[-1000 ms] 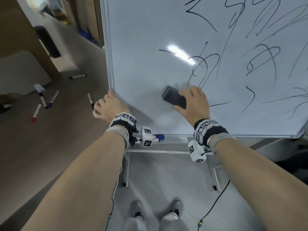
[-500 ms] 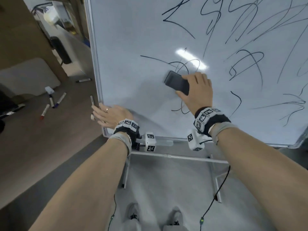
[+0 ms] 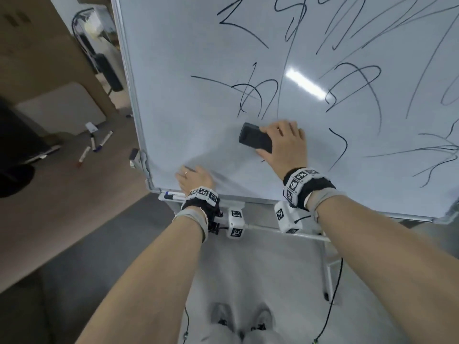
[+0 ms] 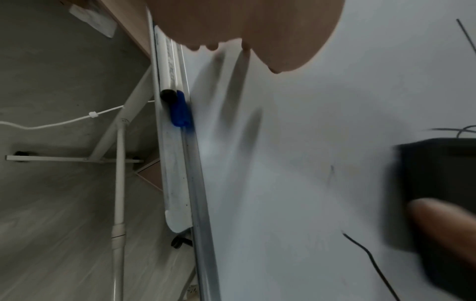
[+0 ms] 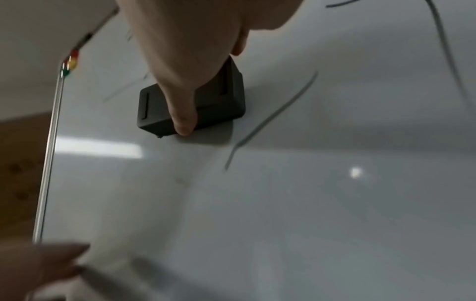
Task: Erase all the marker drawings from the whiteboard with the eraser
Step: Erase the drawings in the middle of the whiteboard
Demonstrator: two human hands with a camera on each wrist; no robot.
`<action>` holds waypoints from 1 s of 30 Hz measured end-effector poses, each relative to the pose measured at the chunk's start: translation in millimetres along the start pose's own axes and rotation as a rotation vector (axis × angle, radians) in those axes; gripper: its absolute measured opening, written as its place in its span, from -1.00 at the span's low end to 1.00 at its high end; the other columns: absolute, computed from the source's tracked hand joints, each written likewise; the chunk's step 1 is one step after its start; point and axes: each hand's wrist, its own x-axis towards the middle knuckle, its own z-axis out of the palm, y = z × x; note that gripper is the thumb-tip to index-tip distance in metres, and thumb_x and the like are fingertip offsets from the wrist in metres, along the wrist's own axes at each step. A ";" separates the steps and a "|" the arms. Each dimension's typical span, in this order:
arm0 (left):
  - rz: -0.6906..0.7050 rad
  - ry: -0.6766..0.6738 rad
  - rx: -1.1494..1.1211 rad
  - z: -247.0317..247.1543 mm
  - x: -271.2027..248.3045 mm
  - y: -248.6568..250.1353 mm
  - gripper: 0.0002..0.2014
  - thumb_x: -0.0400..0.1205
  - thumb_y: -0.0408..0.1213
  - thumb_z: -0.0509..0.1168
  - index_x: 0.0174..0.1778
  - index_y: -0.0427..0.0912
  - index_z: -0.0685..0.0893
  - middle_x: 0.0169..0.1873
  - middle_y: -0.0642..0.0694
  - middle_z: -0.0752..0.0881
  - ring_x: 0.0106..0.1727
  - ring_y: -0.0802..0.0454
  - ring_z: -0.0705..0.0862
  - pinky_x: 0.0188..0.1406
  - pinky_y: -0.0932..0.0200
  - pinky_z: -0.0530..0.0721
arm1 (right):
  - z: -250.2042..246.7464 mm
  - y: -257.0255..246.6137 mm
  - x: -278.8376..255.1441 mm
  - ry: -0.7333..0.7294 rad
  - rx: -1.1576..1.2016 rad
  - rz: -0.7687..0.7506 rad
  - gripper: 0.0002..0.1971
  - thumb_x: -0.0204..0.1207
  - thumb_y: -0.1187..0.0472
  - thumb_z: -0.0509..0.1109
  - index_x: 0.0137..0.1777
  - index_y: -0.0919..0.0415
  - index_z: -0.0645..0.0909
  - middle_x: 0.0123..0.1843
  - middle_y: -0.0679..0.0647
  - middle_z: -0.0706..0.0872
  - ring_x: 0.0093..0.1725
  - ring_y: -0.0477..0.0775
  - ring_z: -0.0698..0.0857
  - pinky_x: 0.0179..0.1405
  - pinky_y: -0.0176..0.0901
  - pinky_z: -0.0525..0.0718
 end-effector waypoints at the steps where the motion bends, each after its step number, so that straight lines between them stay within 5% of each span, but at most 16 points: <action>1: -0.005 -0.017 -0.014 0.9 -0.2 -0.2 -0.47 0.76 -0.14 0.02 0.63 -0.34 0.26 0.58 -0.36 0.29 0.56 -0.30 0.36 0.56 -0.10 0.28 | -6.4 0.4 9.6 0.027 -0.008 0.017 -0.45 0.29 -0.06 0.63 0.25 0.08 0.62 0.15 0.13 0.62 0.17 0.26 0.54 0.13 0.10 0.45; 5: -0.007 -0.057 -0.066 8.4 0.7 -3.2 -0.42 0.78 -0.05 -0.04 0.70 -0.22 0.09 0.62 -0.37 0.21 0.56 -0.36 0.34 0.56 -0.17 0.28 | -0.7 -2.7 7.2 -0.002 -0.031 -0.032 -0.46 0.29 -0.06 0.64 0.23 0.09 0.60 0.12 0.15 0.62 0.12 0.26 0.56 0.10 0.11 0.48; 10: -0.037 -0.012 -0.071 7.8 6.5 1.0 -0.39 0.79 -0.06 0.00 0.70 -0.31 0.08 0.68 -0.32 0.10 0.67 -0.28 0.17 0.62 -0.09 0.13 | 31.4 -17.3 -25.9 -0.257 -0.116 -0.209 -0.46 0.23 -0.14 0.68 0.16 0.04 0.66 0.05 0.08 0.66 0.05 0.20 0.58 0.02 0.06 0.49; 16: -0.124 0.144 -0.131 6.8 20.5 15.5 -0.43 0.74 -0.07 0.09 0.65 -0.24 0.23 0.65 -0.27 0.22 0.61 -0.26 0.30 0.59 -0.10 0.19 | 10.9 -17.4 18.8 -0.073 -0.063 -0.058 -0.44 0.34 -0.14 0.58 0.32 0.04 0.62 0.16 0.06 0.63 0.17 0.21 0.54 0.12 0.07 0.48; 24: -0.052 0.143 -0.118 21.1 16.8 8.7 -0.34 0.75 -0.02 0.08 0.71 -0.23 0.08 0.69 -0.30 0.10 0.67 -0.26 0.20 0.66 -0.10 0.12 | 29.5 -19.0 -33.0 -0.200 -0.109 -0.189 -0.42 0.18 -0.16 0.71 0.17 0.01 0.67 0.02 0.04 0.66 0.02 0.18 0.60 0.00 0.06 0.50; 30: -0.094 0.179 -0.094 27.2 9.6 11.3 -0.33 0.74 -0.01 0.08 0.72 -0.22 0.06 0.70 -0.23 0.10 0.65 -0.24 0.22 0.63 -0.12 0.17 | -5.9 -6.6 -3.2 0.008 -0.081 -0.029 -0.46 0.35 -0.12 0.56 0.29 0.09 0.62 0.13 0.09 0.62 0.12 0.21 0.55 0.10 0.05 0.48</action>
